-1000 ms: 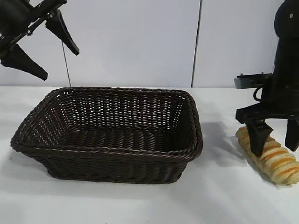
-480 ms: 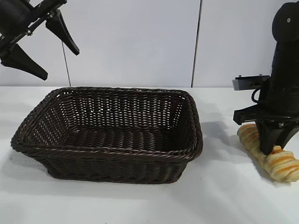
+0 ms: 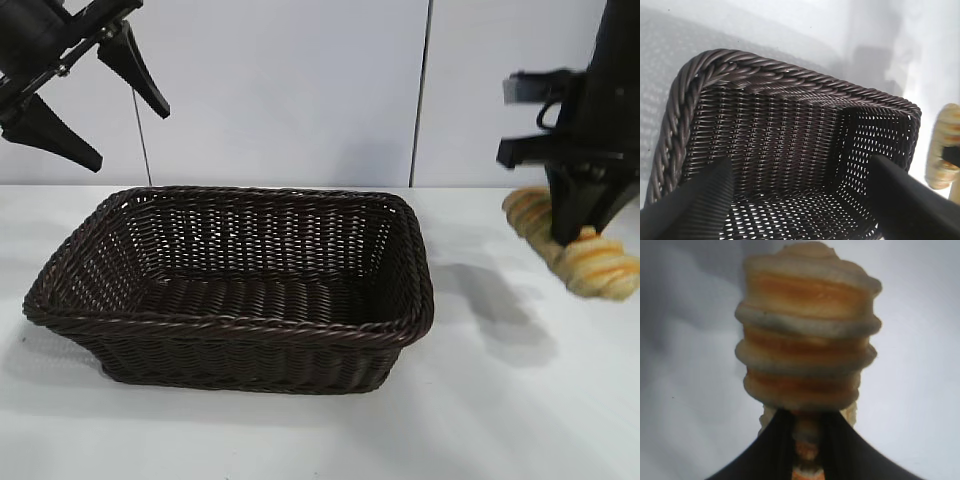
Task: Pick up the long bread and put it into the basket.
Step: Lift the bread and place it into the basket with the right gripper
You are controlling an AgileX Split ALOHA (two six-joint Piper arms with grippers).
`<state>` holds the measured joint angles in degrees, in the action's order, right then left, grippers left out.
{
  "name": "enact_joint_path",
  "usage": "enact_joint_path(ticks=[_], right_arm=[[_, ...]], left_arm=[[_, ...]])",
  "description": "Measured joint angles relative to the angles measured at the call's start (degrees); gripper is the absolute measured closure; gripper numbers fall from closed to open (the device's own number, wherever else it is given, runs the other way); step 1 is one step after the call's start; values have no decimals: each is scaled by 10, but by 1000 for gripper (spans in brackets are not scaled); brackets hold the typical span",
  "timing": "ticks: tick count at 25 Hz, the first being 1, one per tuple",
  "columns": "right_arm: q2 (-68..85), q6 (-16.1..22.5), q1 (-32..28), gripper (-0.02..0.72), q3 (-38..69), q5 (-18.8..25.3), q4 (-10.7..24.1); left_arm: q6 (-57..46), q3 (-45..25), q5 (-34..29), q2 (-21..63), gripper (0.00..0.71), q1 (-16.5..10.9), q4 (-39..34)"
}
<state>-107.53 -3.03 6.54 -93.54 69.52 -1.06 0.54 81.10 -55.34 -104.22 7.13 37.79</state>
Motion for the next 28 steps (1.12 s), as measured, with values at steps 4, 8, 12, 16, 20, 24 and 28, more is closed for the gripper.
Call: enact_joint_path(ticks=[4,8,12,16,20,24,28], right_arm=[[0,0,11,585,-4,2,-7],[0,0,49,585,-4,4,-12],[0,3,102,586,-4,4,-15],[0,12,162,586,-4,4,-16],[0,15,214,587,-4,-4,-17],[0,15,258,587,-4,-34,-18],[-11,10,287,587,-4,-67,-20]], left_arm=[[1,0,-2,0,170,0,0],[1,0,-2,0,170,0,0],[1,0,-2,0,170,0,0],[1,0,-2,0,170,0,0],[1,0,-2,0,170,0,0],[1,0,-2,0,170,0,0],[1,0,-2,0,170,0,0]])
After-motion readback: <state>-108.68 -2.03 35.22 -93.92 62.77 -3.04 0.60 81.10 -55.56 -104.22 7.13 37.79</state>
